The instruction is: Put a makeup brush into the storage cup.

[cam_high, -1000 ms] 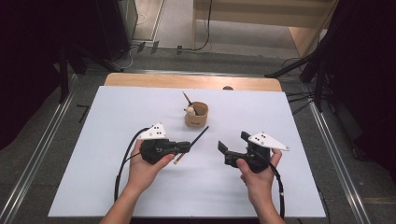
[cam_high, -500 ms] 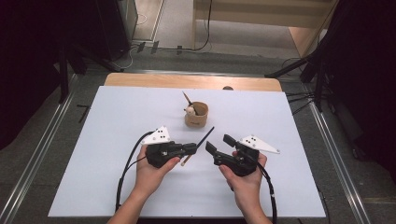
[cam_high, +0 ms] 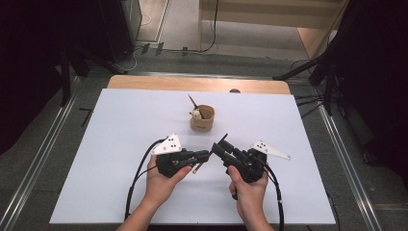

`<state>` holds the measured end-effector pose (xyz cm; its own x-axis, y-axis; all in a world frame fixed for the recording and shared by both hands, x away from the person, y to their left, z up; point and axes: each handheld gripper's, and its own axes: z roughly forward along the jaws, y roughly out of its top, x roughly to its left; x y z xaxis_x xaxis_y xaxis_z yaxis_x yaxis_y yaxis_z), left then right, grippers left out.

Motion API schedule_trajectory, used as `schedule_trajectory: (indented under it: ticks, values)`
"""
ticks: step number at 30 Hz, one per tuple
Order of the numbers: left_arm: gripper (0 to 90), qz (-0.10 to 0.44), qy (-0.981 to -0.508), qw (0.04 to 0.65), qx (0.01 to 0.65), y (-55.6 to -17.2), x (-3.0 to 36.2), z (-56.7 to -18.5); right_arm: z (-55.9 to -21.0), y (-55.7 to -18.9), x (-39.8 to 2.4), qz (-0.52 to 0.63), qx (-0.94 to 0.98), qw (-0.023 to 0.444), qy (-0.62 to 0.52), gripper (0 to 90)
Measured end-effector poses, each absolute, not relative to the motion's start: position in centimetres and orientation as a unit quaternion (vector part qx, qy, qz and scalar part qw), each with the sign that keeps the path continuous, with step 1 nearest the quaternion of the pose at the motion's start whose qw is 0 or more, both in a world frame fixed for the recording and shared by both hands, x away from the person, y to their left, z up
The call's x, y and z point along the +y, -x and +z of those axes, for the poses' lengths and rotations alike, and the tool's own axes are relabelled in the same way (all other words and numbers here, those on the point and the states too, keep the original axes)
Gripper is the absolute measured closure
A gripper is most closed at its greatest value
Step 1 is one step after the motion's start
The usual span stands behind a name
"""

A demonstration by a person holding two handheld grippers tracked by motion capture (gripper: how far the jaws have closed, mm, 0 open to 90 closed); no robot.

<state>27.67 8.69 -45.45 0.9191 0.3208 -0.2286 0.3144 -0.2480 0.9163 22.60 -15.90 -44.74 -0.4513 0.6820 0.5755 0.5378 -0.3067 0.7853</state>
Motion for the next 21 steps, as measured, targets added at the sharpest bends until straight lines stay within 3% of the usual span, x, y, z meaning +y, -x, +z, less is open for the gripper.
schedule_trajectory:
  ticks: [16,21]
  values:
    - [84.6,0.011,-0.786,0.585,0.199,-27.3,8.4,-45.3,-45.6,-22.8,-15.8,0.638,0.569,0.01,-0.519,70.7]
    - [84.7,0.01,-0.786,0.586,0.199,-27.3,8.3,-45.3,-45.8,-22.8,-15.8,0.645,0.563,0.005,-0.517,79.3]
